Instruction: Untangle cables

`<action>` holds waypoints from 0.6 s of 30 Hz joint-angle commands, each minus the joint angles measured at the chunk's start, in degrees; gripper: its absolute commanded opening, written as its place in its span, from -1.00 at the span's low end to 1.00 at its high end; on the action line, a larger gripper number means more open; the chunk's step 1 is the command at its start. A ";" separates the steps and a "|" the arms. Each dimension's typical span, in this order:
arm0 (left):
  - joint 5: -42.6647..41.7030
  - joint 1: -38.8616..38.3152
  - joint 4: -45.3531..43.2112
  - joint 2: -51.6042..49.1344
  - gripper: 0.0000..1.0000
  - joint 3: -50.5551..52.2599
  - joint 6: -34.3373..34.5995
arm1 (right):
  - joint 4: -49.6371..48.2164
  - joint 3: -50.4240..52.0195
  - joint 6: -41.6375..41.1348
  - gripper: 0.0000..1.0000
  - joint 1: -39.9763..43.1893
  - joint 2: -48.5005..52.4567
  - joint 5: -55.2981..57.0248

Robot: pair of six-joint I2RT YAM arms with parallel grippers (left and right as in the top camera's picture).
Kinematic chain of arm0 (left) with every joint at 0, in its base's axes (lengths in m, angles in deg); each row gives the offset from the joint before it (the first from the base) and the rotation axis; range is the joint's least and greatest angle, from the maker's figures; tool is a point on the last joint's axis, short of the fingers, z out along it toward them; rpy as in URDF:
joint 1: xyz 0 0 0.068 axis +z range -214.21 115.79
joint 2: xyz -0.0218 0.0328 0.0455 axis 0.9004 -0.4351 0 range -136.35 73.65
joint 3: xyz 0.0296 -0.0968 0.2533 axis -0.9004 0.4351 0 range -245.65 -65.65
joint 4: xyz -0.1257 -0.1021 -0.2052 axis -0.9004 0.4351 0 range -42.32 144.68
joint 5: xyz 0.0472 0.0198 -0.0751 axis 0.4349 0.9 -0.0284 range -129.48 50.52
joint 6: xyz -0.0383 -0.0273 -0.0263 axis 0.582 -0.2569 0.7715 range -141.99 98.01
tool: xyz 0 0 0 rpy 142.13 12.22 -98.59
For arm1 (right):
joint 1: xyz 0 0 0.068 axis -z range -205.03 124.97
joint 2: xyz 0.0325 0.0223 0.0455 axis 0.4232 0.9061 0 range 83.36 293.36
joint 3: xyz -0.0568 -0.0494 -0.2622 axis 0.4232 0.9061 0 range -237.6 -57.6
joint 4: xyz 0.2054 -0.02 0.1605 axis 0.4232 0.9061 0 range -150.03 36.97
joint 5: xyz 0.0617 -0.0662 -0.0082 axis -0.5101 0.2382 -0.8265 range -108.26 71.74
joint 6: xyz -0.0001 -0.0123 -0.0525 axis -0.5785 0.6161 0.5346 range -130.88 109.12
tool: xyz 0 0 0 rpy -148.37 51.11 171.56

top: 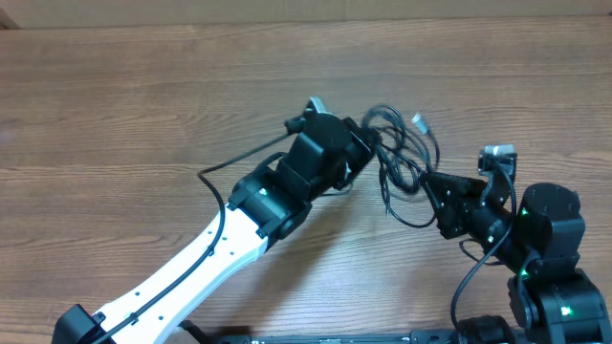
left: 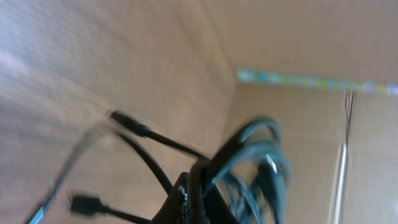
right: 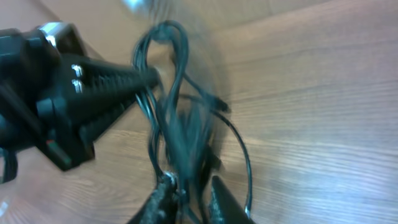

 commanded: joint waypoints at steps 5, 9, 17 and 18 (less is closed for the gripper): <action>8.76 2.08 -0.72 1.40 -0.92 -0.87 -13.22 | 0.02 -1.18 0.28 0.54 0.13 -0.72 0.57; 8.24 2.08 -0.74 1.40 -0.91 -0.87 -20.59 | 0.02 -1.20 0.28 0.76 0.13 -0.72 0.55; -0.46 1.97 -1.09 1.40 -0.92 -0.87 -46.64 | -0.17 -1.18 0.31 0.86 0.13 -0.72 0.57; -3.17 1.97 -1.16 1.40 -0.92 -0.87 -51.69 | -0.15 -1.18 0.28 0.86 0.13 -0.72 0.57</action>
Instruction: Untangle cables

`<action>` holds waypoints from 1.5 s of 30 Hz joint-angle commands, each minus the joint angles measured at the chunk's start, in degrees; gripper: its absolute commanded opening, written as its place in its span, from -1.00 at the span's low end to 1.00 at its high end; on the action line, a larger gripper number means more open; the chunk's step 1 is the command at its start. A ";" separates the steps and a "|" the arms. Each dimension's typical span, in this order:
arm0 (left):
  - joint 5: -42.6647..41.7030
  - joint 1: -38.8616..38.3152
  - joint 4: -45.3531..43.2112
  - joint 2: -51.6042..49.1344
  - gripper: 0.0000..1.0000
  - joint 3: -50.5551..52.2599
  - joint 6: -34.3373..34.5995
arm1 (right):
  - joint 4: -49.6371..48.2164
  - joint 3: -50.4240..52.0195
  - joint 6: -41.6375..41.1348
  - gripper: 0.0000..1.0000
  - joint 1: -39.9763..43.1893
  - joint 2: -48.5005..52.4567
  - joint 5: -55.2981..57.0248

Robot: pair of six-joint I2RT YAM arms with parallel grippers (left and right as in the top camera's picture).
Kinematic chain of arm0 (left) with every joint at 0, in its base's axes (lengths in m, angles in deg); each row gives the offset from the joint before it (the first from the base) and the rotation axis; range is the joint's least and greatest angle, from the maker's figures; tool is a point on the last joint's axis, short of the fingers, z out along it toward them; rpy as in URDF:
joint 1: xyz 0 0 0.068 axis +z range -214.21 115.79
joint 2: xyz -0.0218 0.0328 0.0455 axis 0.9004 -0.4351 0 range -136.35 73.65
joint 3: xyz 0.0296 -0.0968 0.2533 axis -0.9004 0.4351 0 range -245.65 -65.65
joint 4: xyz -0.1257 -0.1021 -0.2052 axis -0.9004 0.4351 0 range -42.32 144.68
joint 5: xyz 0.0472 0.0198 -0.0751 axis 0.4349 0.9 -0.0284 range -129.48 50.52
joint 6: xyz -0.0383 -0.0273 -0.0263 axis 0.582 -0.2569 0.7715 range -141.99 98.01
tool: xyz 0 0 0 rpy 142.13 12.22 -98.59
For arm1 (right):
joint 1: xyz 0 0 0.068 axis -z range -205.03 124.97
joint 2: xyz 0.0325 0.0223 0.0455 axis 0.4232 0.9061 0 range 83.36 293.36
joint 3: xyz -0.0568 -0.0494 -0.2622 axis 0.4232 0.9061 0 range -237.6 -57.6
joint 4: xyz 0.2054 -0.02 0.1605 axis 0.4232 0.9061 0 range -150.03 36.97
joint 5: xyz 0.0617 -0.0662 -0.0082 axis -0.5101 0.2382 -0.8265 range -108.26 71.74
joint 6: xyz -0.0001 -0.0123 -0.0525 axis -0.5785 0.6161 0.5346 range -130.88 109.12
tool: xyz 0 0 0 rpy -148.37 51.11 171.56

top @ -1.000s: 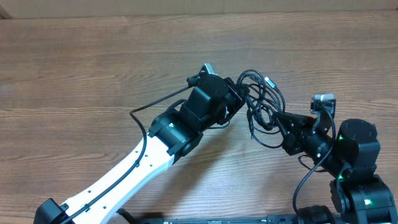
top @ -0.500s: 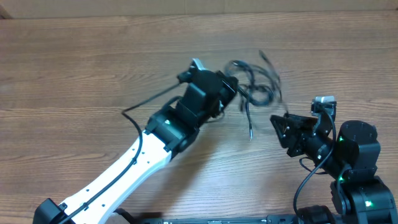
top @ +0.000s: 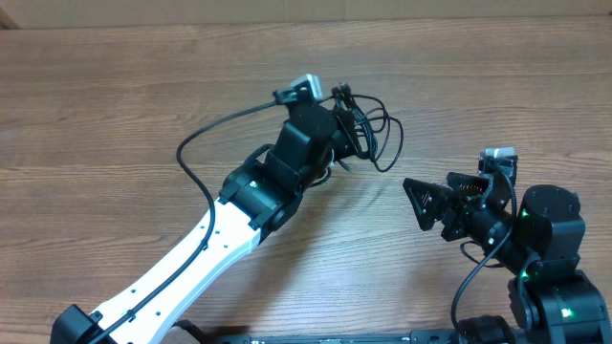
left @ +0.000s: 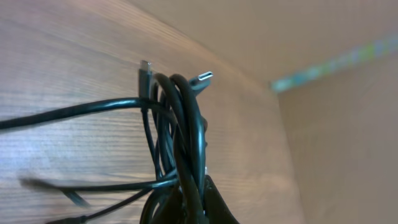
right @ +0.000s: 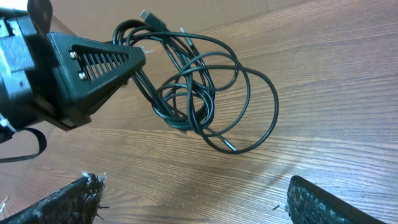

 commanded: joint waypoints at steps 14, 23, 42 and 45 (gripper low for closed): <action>-31.39 -0.37 -0.57 1.40 -0.91 -0.87 -54.80 | -0.11 -1.18 0.26 0.85 0.11 -0.50 0.35; -33.99 -0.37 -0.83 1.42 -0.91 -0.87 -54.82 | 0.09 -1.18 2.08 0.72 0.11 -0.50 0.35; -48.59 -0.33 -3.52 1.42 -0.92 -0.87 -54.84 | 0.74 -1.18 3.52 0.27 0.11 -0.50 0.37; -49.31 -0.33 -3.54 1.42 -0.92 -0.87 -54.82 | 0.72 -1.18 3.50 0.24 0.11 -0.50 0.37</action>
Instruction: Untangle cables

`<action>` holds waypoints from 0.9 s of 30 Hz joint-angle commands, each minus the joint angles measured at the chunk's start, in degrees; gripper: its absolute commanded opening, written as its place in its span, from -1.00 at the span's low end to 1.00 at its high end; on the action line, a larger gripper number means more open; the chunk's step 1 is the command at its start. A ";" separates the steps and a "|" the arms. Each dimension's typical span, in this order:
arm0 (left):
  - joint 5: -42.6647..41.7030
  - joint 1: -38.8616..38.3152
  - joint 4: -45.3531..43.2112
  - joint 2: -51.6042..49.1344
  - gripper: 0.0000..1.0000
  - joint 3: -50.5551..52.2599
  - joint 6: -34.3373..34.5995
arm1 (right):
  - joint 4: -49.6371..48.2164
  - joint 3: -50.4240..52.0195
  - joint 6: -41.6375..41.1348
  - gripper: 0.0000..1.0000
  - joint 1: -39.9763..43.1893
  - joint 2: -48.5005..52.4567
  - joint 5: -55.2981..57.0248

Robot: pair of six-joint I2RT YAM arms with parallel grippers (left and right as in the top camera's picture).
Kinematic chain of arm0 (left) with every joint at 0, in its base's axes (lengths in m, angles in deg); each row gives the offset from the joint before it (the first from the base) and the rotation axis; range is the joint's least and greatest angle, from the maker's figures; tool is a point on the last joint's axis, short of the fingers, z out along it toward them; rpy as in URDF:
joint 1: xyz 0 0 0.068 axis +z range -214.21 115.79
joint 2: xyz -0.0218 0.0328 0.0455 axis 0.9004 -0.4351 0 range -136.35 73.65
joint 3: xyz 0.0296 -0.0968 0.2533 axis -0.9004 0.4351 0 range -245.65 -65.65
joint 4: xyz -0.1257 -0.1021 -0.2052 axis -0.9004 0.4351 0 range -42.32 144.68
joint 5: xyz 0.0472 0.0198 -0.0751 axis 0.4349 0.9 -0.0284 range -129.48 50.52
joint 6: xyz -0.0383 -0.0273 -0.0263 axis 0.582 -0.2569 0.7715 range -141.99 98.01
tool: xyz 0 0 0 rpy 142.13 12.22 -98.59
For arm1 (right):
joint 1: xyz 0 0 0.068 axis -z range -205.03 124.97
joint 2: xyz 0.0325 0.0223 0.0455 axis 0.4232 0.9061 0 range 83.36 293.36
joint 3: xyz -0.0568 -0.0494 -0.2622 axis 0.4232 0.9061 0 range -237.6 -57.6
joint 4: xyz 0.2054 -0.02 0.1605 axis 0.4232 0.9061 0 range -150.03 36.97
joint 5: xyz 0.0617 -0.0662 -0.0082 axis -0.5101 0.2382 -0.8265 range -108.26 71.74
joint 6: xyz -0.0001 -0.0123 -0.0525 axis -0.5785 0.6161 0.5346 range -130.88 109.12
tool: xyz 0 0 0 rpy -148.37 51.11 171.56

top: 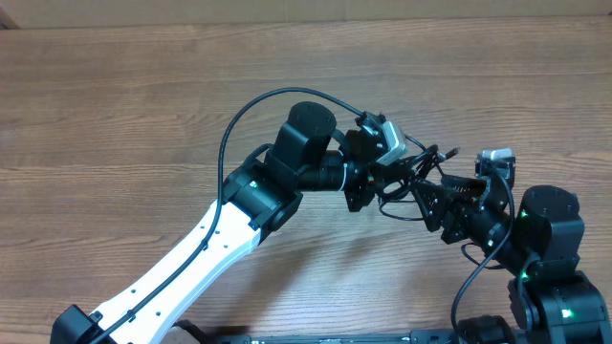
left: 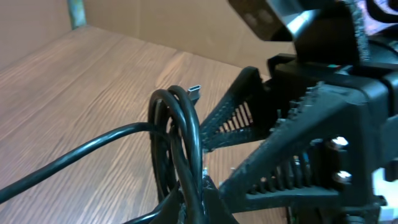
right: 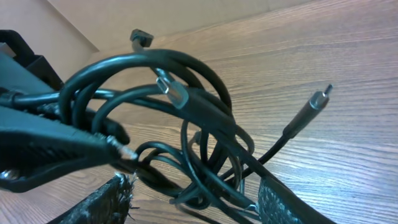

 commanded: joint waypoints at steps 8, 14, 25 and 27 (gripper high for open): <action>-2.62 -0.26 -0.13 1.42 -0.92 -0.87 -0.94 | -0.11 -1.18 0.44 0.22 0.11 -0.50 0.35; 4.15 -0.26 2.64 1.42 -0.92 -0.87 -1.16 | -0.07 -1.18 0.46 0.25 0.11 -0.50 0.35; -4.70 -0.26 2.62 1.42 -0.92 -0.87 -4.37 | 1.97 -1.18 5.16 0.24 0.11 -0.50 0.57; -5.07 -0.26 2.80 1.42 -0.92 -0.87 -4.33 | 1.95 -1.18 5.16 0.17 0.11 -0.50 0.57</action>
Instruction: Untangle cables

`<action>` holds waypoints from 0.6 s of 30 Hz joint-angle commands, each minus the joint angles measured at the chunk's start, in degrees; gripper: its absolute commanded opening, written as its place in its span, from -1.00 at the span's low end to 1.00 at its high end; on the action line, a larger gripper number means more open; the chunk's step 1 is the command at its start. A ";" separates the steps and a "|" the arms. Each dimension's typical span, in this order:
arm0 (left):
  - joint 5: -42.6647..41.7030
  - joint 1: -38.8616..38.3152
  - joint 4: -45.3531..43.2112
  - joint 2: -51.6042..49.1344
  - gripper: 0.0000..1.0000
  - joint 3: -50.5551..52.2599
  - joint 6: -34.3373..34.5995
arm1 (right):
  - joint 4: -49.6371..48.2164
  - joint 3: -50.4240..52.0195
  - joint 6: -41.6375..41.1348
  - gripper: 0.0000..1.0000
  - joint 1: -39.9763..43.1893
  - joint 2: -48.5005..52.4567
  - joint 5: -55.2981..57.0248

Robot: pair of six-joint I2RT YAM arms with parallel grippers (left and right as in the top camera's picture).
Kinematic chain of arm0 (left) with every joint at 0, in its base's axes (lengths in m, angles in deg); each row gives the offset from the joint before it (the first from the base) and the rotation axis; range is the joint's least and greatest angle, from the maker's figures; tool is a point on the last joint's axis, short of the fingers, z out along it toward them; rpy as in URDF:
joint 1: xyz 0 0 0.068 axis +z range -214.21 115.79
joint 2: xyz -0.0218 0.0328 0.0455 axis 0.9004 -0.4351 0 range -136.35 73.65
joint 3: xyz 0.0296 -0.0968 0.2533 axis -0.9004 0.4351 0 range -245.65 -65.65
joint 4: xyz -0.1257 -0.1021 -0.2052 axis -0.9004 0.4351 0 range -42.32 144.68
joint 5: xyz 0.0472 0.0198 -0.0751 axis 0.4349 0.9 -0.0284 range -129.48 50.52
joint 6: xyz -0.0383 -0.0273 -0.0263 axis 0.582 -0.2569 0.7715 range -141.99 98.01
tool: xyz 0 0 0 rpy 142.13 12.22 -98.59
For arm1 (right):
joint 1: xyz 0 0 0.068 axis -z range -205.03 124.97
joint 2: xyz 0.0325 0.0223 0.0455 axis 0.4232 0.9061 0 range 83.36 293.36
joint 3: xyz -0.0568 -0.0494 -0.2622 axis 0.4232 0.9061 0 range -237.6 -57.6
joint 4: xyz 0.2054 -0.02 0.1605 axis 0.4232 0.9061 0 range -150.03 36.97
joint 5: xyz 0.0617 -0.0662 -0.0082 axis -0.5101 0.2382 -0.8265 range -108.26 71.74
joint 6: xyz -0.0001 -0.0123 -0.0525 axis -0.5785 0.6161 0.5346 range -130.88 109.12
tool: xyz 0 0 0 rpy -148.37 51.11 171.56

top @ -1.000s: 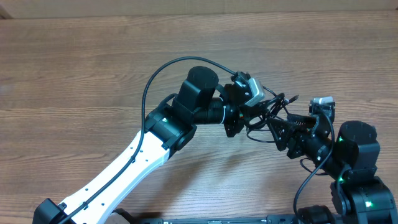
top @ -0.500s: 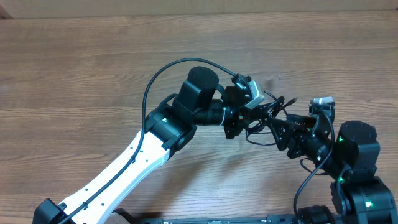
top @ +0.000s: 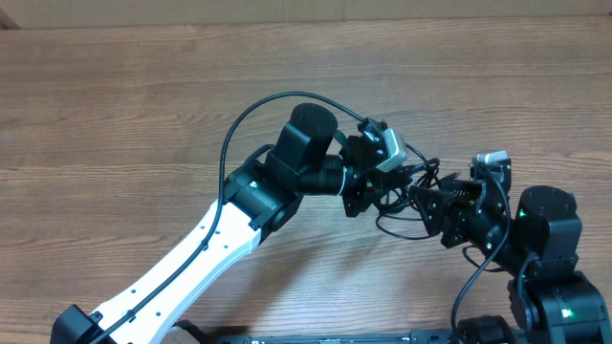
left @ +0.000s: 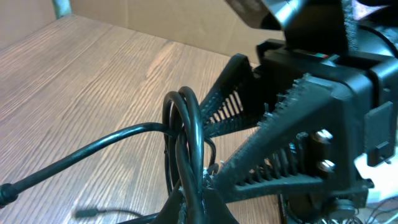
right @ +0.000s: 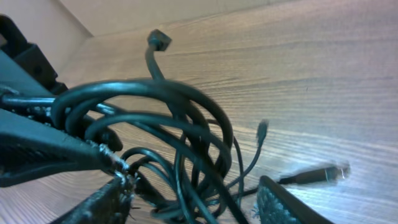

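Observation:
A tangle of black cables (top: 400, 196) hangs above the wooden table between the two arms. My left gripper (left: 194, 198) is shut on several strands of it, the loops (left: 185, 134) standing up from its fingers. My right gripper (right: 193, 194) is open, its fingers (right: 102, 202) on either side of the bundle (right: 180, 130) and not closed on it. One plug (right: 160, 40) sticks up; another plug (right: 320, 173) lies low at the right. In the overhead view the left gripper (top: 371, 189) and right gripper (top: 427, 205) face each other tip to tip.
The bare wooden table (top: 134, 115) spreads all around. The left arm's own black lead (top: 251, 115) arcs over its wrist. A brown wall (left: 161, 18) rises behind the table's far edge.
The bundle has sagged lower between the right fingers. The plug that pointed up at the right now lies low near the table. Both grippers hold nearly the same places.
First both grippers were at the tangle, the right one closed on strands. Then the right stood open and apart while the left held the bundle off to the far left. Later the left had the bundle between the open right fingers, where it stays.

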 commanded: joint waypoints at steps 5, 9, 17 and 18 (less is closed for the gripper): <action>-5.70 -0.26 -1.03 1.42 -0.92 -0.87 -1.84 | -0.33 -1.18 0.96 -0.22 0.11 -0.50 0.50; -4.61 -0.26 -1.77 1.42 -0.92 -0.87 -1.81 | -0.31 -1.18 0.96 -0.53 0.11 -0.50 0.48; -5.05 -0.28 -3.98 1.42 -0.92 -0.87 -1.33 | -0.28 -1.18 0.96 -0.71 0.11 -0.50 0.48; -4.92 -0.26 -4.17 1.42 -0.92 -0.87 -1.36 | -0.28 -1.18 0.96 -0.74 0.11 -0.50 0.48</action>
